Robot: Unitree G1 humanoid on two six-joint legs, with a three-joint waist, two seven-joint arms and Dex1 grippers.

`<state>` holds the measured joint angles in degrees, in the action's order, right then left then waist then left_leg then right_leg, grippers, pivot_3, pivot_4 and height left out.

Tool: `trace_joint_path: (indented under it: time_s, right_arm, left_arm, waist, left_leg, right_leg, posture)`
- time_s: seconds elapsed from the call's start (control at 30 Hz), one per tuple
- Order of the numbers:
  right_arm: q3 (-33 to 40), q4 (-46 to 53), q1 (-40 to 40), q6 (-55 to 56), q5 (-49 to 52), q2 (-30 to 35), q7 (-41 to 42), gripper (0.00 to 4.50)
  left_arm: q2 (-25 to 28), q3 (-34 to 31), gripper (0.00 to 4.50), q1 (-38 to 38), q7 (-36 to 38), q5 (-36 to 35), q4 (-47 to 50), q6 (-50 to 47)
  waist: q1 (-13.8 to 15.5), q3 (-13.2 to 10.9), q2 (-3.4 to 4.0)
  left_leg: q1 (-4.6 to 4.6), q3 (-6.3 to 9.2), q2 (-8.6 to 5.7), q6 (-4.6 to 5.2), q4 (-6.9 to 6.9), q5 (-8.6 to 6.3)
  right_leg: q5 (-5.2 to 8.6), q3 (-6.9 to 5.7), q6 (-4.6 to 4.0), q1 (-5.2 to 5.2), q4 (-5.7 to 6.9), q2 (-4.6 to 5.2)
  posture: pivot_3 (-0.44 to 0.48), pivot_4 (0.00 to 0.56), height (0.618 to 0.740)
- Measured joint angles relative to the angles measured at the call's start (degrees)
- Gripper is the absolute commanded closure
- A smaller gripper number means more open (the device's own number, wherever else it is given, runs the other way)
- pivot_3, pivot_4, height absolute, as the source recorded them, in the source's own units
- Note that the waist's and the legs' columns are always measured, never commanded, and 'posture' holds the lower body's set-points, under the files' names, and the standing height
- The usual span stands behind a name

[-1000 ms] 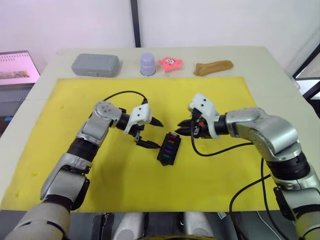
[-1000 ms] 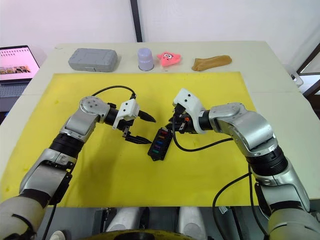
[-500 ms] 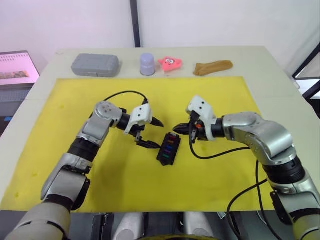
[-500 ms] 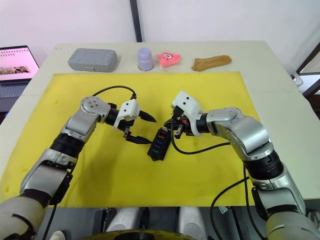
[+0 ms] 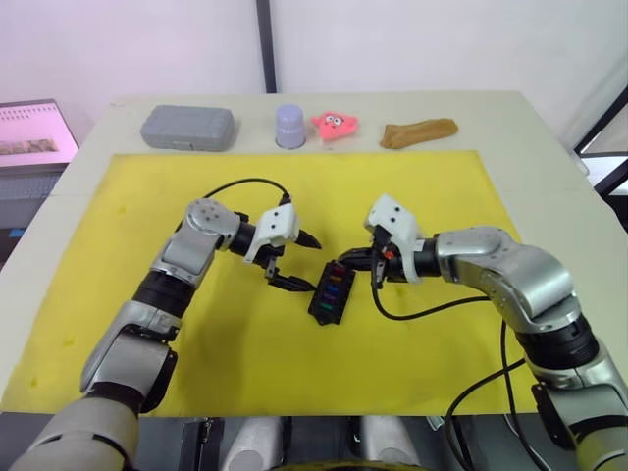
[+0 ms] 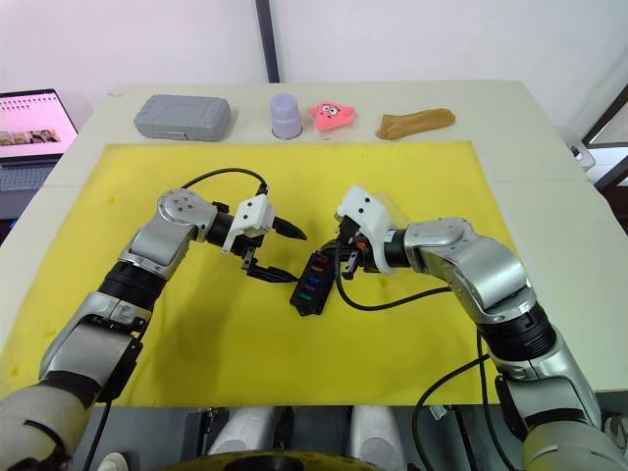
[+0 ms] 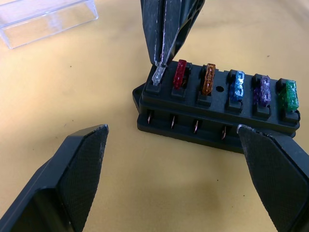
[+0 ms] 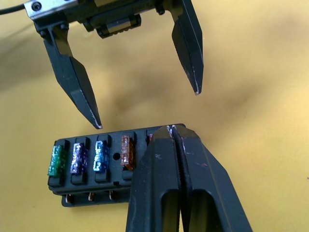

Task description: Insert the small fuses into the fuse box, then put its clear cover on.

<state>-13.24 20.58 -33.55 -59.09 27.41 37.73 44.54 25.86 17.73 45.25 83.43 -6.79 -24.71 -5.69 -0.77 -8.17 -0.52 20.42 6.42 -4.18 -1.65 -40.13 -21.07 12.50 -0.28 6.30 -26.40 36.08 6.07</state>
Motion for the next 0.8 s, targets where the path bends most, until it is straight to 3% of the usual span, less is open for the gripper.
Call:
trace_joint_path:
  time_s: [0.8]
  right_arm:
    - [-3.2, -1.8, 0.3, 6.0, -6.3, 1.4, 1.6, 4.44]
  left_arm:
    - [0.0, 0.0, 0.0, 0.0, -0.1, 0.0, 0.0, 0.0]
  waist:
    - [0.0, 0.0, 0.0]
  left_leg:
    - [-0.02, 0.0, 0.0, 0.0, 0.0, 0.0]
  right_leg:
    - [0.0, 0.0, 0.0, 0.02, 0.0, 0.0]
  posture:
    - [0.0, 0.15, 0.74]
